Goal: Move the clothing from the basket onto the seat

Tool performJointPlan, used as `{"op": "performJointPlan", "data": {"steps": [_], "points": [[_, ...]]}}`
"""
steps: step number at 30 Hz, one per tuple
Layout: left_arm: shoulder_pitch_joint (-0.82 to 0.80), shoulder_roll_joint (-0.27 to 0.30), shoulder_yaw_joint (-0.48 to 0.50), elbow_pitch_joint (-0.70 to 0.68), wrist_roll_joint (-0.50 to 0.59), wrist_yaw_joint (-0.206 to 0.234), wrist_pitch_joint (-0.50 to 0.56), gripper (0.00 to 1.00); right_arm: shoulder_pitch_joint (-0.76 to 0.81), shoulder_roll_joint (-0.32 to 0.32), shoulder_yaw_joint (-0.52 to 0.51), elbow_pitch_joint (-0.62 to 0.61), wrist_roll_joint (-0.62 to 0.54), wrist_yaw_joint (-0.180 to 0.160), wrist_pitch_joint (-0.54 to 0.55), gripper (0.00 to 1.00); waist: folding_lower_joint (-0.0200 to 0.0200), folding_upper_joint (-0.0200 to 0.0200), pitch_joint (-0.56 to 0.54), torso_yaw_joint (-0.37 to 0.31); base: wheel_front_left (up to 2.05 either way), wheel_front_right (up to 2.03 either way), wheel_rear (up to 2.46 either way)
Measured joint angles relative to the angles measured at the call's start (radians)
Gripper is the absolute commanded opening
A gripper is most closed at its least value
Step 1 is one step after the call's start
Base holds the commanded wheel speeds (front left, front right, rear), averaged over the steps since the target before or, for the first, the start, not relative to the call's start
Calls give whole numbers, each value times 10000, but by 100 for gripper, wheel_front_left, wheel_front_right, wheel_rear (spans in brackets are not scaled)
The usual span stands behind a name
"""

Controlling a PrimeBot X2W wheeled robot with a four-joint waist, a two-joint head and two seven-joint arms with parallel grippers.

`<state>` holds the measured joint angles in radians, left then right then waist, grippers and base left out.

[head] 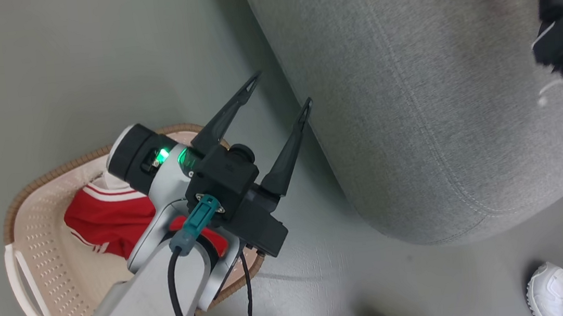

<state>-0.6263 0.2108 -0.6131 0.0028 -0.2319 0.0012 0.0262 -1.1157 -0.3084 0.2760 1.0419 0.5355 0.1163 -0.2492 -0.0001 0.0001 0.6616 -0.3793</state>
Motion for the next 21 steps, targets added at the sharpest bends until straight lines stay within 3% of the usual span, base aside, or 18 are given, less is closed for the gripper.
{"op": "performJointPlan", "data": {"steps": [7,21], "points": [[347,-163,150,485,-232,90,-464,100,963,2,362,-184,-393,71,-4,100,0,0,-599,-28,0,0,0],[1080,-529,669,1542,-920,334,-1480,100,2026,226,890,-2311,-1057,73,-44,100,-1,-2,-2318,360,0,0,0]]}}
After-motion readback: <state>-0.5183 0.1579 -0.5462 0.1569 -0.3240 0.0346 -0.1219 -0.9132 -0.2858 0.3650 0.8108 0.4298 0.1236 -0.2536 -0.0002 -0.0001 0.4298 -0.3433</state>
